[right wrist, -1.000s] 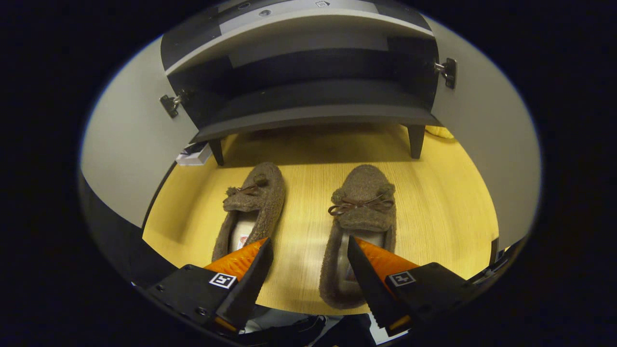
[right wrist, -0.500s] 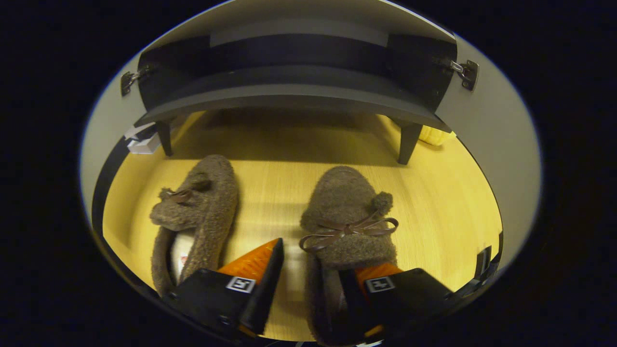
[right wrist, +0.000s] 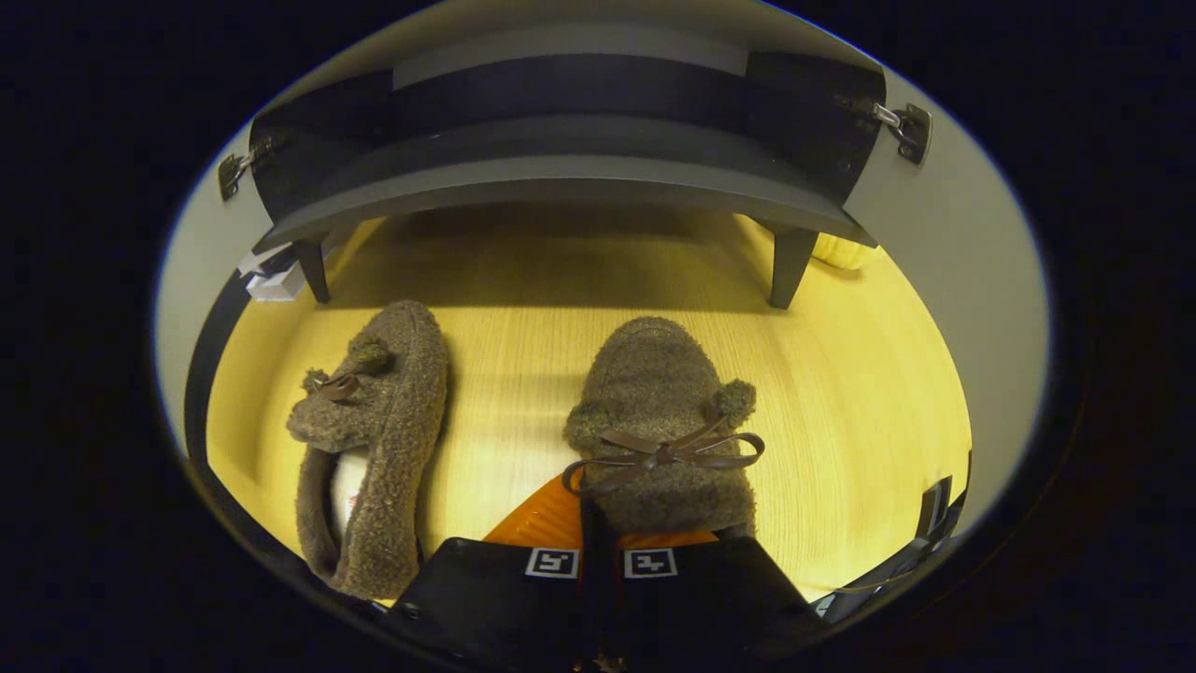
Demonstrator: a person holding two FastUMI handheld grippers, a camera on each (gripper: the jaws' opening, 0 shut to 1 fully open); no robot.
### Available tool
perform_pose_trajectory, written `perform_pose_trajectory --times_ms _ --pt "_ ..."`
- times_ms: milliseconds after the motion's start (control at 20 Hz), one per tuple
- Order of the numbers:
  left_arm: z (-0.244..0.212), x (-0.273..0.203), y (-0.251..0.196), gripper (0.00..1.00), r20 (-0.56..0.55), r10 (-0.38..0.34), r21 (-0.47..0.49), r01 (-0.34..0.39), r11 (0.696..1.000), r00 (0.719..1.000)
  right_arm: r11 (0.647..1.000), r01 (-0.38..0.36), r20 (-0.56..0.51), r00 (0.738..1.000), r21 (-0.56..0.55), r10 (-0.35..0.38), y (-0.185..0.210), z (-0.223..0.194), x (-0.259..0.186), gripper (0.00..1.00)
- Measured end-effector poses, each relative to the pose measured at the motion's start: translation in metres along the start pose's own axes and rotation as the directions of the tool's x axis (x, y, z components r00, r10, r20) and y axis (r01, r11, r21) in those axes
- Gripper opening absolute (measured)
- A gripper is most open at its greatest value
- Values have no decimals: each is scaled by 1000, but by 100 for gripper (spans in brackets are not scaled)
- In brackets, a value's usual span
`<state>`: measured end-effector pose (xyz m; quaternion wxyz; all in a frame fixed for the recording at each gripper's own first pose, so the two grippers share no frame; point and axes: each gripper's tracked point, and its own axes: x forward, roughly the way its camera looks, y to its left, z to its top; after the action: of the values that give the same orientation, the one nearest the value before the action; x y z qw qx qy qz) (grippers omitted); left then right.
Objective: Grab one shoe with the right hand and put it into the shoe cabinet, grab the other shoe with the left hand and put it into the shoe cabinet; then close the right door with the right hand and the left door with the left hand.
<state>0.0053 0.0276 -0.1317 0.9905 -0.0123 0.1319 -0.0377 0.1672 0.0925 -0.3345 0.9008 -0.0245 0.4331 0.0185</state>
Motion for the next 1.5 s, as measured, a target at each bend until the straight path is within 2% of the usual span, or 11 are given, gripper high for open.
perform_pose_trajectory --times_ms 250,450,550,750,950,1000,1100,1300,1350,1400,1500 --pt "1 4 -11 91 6 -38 12 37 999 999 996 -54 40 998 67 51 -6 0 -45 4" --pt "4 6 -23 91 15 -77 33 76 997 997 994 -87 72 994 60 83 -8 -3 -88 4" --pt "2 7 -29 94 10 -98 29 97 995 995 994 -86 77 994 71 80 -11 -7 -116 4" --pt "4 7 -38 98 5 -126 27 126 992 992 984 -152 131 982 97 139 -6 7 -171 4" --pt "15 6 -43 98 13 -139 41 138 990 990 976 -195 228 959 94 170 -2 56 -224 3" --pt "17 6 -45 90 15 -141 44 140 989 990 974 -208 258 950 93 178 -1 73 -236 4" --pt "22 10 -48 91 18 -141 53 140 989 990 970 -231 302 932 73 199 1 106 -252 3" --pt "37 23 -53 91 44 -114 37 113 993 992 962 -271 395 883 -9 253 10 181 -280 3" --pt "44 27 -56 91 52 -112 26 111 993 992 960 -277 420 868 -36 266 13 200 -285 0" --pt "51 32 -56 91 63 -100 28 99 995 993 958 -279 439 855 -60 276 15 220 -288 3" --pt "70 39 -53 90 93 -63 47 59 997 994 955 -282 466 836 -90 291 22 257 -287 3"
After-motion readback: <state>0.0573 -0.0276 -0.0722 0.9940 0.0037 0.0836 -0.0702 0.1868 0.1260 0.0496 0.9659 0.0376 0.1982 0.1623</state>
